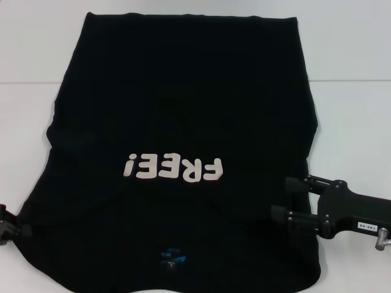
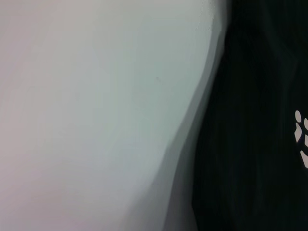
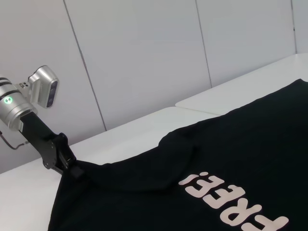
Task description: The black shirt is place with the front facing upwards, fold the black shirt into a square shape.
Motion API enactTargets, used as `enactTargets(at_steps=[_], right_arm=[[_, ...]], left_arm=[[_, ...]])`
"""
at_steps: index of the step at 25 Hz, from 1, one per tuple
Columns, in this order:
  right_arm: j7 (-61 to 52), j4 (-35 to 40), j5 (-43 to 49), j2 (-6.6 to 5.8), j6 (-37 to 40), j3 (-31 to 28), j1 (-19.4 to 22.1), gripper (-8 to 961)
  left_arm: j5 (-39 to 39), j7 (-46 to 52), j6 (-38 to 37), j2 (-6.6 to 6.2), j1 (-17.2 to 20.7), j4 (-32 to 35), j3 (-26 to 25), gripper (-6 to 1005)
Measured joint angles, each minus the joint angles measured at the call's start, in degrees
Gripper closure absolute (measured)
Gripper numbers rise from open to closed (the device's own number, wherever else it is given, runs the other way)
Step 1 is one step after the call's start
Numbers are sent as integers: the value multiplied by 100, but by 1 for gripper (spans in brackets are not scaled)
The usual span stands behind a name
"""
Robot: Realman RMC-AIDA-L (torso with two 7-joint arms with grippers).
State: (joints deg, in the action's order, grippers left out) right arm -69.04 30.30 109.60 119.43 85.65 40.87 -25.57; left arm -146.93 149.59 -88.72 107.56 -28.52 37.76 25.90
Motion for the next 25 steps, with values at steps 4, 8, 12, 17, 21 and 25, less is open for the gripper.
enactTargets(at_steps=[4, 8, 12, 17, 21, 25], right_arm=[[-473, 178, 30, -46, 1, 10, -1, 130], [-1798, 768, 225, -220, 144, 40, 0, 130], [-3902, 1539, 930, -522, 401, 48, -104, 131], [-6149, 1832, 2070, -1040, 1099, -53, -531, 132], [-6646, 1808, 2407, -1181, 1768, -231, -781, 132], [-6764, 1715, 2904, -1122, 1965, -217, -974, 133]], left_arm=[[30, -22, 29, 1, 37, -21, -23, 868], [42, -111, 28, 1, 59, -22, -175, 979], [51, -314, -5, 1, 70, -18, -287, 979], [179, -538, -82, 0, 80, -21, -358, 978], [206, -659, -145, 0, 88, -23, -385, 978], [324, -698, -174, 0, 91, -17, -387, 979]])
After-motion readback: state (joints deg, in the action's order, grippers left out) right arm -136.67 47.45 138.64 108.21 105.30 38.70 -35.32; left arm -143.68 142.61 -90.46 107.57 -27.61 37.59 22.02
